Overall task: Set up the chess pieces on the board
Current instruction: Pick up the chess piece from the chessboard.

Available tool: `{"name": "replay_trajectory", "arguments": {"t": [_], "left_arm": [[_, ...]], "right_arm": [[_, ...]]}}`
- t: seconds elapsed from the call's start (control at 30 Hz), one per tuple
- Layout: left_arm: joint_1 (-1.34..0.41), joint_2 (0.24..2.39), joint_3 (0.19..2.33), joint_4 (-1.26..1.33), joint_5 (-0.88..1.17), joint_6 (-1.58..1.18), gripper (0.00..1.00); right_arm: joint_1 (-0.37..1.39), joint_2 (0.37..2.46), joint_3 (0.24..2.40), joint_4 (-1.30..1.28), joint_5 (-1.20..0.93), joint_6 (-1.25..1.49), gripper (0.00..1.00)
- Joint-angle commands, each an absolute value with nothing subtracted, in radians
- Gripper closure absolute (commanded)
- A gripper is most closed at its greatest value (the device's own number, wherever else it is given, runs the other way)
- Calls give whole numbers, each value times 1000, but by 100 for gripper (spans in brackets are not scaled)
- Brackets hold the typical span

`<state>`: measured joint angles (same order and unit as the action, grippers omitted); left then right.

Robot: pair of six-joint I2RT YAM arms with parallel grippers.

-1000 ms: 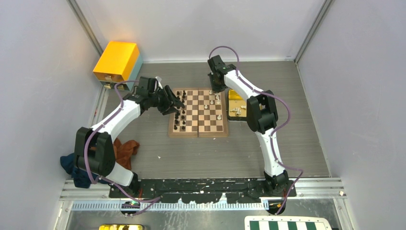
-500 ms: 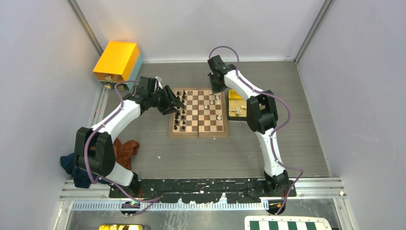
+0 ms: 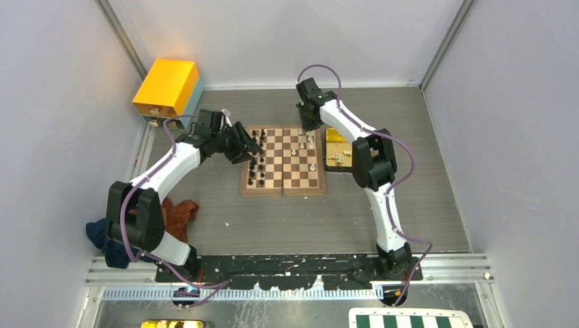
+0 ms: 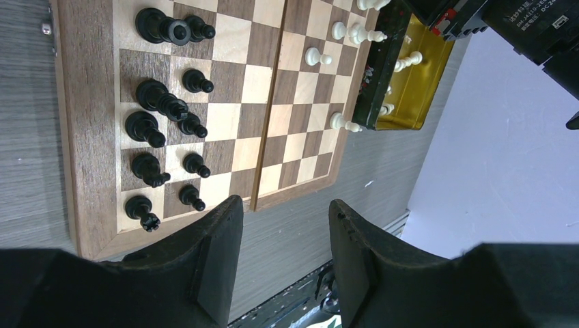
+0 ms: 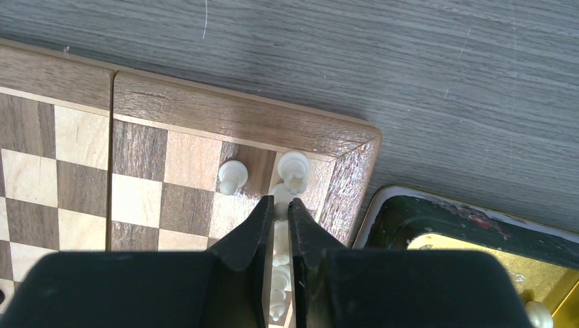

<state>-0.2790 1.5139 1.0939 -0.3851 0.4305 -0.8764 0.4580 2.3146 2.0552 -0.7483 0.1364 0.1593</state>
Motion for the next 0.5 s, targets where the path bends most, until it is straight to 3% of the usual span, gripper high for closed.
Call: {"name": "replay_trajectory", "arguments": {"t": [0.0, 0.47], "left_arm": [[-270, 1474, 1115, -352, 447, -857, 50], [-270, 1454, 1111, -357, 442, -857, 50]], "right_arm": [[467, 2213, 2061, -715, 139, 145, 92], [501, 2158, 2019, -715, 153, 138, 93]]}}
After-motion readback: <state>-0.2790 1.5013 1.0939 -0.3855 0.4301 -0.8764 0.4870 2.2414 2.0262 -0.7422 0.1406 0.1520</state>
